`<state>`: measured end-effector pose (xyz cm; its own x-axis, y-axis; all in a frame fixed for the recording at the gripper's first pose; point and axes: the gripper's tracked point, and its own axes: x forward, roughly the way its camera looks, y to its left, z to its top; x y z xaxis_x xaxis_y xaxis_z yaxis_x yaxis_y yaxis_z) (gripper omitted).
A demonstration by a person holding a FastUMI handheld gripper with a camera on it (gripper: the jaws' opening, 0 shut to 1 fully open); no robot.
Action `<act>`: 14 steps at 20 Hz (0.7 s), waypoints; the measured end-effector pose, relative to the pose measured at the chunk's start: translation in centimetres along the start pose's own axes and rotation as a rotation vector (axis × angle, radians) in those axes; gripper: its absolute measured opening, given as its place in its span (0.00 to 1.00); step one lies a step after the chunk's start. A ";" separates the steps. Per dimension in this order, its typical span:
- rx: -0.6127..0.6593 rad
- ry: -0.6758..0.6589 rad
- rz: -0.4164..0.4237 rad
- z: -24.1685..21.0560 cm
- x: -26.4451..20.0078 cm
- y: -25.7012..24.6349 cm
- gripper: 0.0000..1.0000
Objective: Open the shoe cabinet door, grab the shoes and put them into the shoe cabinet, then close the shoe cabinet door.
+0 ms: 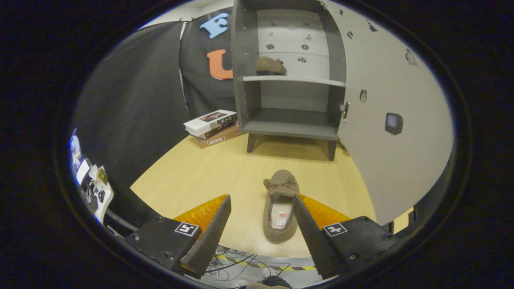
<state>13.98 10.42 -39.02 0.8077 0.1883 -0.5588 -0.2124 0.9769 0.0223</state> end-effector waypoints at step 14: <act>0.134 0.168 -0.003 -3.2 15.0 -1.3 0.97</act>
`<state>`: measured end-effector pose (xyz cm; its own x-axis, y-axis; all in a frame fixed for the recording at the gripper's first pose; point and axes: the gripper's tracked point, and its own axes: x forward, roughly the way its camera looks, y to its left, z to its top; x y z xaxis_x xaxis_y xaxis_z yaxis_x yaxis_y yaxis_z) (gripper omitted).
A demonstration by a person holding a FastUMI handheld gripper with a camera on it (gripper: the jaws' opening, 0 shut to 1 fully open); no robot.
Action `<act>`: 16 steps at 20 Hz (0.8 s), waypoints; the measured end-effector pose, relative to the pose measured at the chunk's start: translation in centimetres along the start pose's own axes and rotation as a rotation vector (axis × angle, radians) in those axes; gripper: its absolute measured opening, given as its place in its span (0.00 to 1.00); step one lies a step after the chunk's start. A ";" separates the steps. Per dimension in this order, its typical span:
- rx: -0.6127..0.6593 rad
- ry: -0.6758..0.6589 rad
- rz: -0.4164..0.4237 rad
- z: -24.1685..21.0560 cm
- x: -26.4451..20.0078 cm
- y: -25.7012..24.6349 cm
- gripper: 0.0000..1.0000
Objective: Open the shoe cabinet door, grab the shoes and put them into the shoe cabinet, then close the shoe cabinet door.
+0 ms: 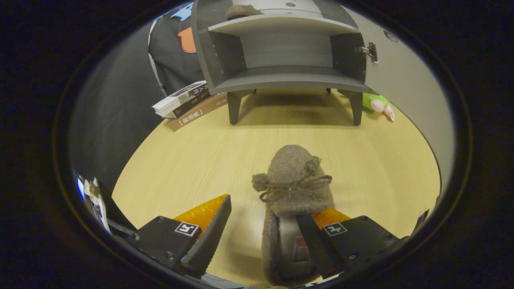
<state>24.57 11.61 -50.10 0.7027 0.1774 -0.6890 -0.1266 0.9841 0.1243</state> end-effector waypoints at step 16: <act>-0.005 -0.038 0.101 4.4 -3.0 0.5 0.07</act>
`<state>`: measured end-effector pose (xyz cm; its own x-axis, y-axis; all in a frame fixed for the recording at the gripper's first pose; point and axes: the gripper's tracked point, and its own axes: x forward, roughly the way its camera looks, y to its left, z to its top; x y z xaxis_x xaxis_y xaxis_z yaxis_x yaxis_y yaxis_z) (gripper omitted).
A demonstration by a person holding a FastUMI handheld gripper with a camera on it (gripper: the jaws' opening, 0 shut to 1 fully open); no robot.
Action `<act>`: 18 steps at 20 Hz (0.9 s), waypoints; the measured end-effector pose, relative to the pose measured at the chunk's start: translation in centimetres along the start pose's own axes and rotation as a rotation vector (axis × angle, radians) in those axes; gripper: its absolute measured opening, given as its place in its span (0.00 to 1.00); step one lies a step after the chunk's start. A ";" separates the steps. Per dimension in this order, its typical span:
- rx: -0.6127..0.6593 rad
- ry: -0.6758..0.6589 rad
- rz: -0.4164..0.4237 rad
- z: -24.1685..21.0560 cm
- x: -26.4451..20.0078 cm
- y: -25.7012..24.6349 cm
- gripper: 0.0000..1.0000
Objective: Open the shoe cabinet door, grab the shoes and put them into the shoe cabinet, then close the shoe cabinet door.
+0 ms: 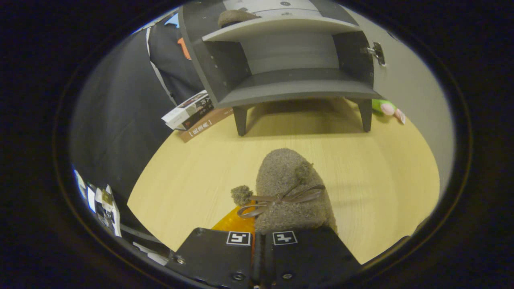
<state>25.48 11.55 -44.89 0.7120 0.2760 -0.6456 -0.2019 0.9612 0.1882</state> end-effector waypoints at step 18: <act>-0.108 -0.456 -0.090 30.8 -11.1 1.7 0.07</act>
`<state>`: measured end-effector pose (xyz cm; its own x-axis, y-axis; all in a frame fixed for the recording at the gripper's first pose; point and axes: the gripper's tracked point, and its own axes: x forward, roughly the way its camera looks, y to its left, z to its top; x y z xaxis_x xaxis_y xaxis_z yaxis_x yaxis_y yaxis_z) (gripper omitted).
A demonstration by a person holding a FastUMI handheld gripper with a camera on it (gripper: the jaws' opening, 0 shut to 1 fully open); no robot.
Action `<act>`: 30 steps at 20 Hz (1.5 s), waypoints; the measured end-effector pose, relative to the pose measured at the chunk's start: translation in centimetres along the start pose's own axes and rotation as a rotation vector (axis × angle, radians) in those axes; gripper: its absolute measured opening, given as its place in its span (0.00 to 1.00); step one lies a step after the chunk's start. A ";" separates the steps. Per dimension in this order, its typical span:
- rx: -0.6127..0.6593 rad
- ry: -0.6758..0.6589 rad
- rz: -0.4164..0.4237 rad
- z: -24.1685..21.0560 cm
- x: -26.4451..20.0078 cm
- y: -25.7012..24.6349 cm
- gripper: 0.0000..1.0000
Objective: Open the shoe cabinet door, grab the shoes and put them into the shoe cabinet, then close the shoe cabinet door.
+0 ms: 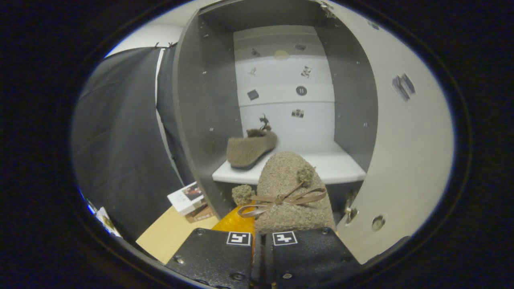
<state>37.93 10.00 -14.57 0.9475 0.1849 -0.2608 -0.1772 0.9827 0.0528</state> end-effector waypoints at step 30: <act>0.102 0.161 -0.152 8.3 20.9 -5.4 0.60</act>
<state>60.89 8.56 -12.30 0.9051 0.0411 -0.4233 -0.0002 0.9954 0.0962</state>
